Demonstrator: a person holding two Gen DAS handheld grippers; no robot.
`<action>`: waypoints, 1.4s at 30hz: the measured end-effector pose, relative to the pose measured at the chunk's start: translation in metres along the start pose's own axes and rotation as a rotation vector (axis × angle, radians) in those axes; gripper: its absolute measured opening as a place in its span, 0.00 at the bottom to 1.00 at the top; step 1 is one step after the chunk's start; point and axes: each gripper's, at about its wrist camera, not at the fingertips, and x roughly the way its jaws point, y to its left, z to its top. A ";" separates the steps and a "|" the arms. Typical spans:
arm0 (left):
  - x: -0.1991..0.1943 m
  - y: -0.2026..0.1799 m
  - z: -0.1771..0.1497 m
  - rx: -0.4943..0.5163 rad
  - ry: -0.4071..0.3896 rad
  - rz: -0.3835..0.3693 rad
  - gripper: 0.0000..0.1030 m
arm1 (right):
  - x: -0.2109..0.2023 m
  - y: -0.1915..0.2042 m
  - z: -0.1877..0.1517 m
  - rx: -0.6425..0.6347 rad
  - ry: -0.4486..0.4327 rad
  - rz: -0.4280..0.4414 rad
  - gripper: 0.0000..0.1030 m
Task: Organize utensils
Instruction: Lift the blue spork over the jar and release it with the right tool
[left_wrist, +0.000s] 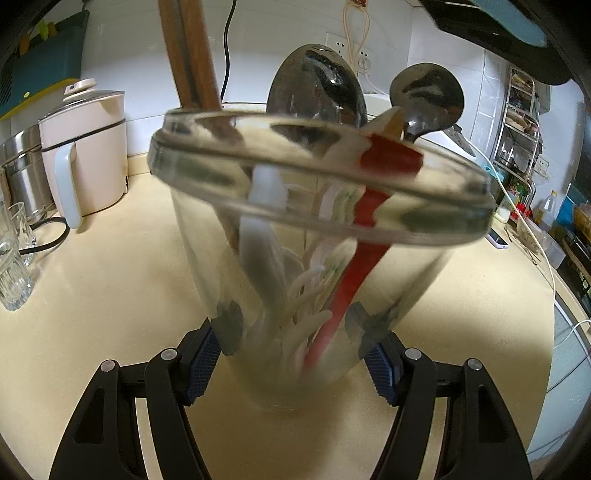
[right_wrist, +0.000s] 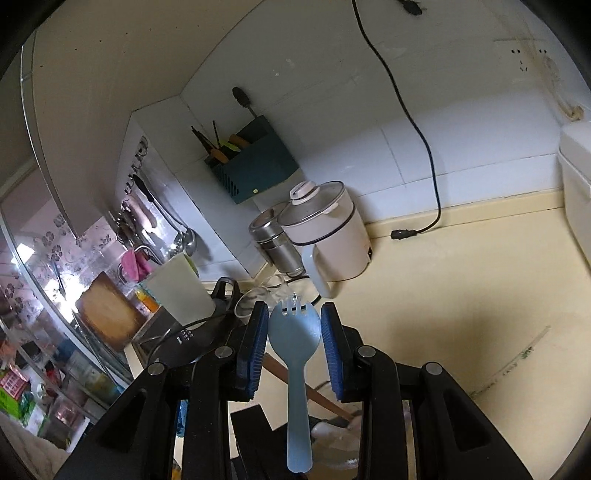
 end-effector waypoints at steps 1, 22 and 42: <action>0.000 0.000 0.000 0.000 0.000 0.000 0.71 | 0.004 0.001 -0.001 -0.004 -0.002 0.000 0.29; 0.001 -0.001 -0.002 0.004 0.004 0.005 0.71 | 0.014 0.003 -0.025 -0.130 -0.097 -0.082 0.29; 0.007 0.006 0.000 -0.011 0.015 -0.008 0.71 | -0.045 -0.022 -0.023 -0.038 -0.084 -0.183 0.41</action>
